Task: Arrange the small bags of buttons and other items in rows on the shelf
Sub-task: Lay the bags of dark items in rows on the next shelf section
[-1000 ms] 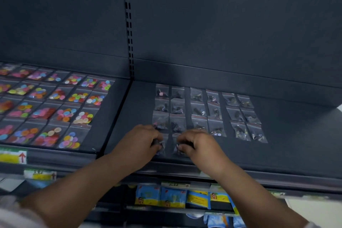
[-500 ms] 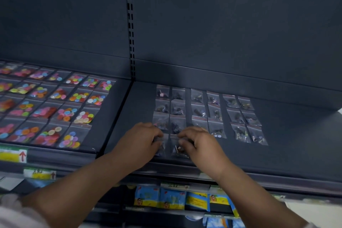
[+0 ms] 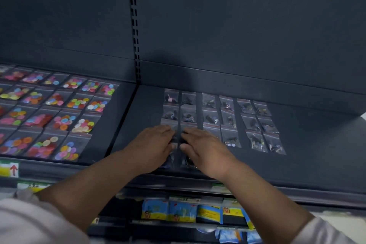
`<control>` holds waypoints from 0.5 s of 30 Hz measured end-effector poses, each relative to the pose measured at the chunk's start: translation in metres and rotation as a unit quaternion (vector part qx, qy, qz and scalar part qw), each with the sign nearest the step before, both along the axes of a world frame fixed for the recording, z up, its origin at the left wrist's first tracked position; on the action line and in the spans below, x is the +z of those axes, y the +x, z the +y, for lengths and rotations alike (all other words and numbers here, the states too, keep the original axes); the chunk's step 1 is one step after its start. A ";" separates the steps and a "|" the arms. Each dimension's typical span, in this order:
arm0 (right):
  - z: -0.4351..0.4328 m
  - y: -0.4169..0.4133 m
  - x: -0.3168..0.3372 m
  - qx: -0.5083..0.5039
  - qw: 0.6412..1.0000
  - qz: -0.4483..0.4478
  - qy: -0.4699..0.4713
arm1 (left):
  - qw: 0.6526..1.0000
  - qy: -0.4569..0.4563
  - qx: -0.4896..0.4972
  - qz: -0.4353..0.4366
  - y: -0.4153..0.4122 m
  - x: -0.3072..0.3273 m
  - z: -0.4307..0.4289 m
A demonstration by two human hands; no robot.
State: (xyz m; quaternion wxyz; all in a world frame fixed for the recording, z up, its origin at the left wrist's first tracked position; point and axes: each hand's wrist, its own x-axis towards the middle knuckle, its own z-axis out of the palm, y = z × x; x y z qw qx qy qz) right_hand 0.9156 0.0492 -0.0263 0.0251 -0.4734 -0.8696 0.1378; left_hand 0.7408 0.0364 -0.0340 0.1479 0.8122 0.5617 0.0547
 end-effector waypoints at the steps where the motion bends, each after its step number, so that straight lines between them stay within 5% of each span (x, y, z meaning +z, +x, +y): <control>1: 0.000 0.001 -0.001 -0.003 1.000 0.003 -0.003 | 1.000 0.000 0.000 -0.003 0.000 0.001 0.000; 15: 0.003 0.001 0.000 -0.029 0.999 0.034 -0.011 | 0.999 0.022 0.007 -0.041 0.002 0.010 -0.002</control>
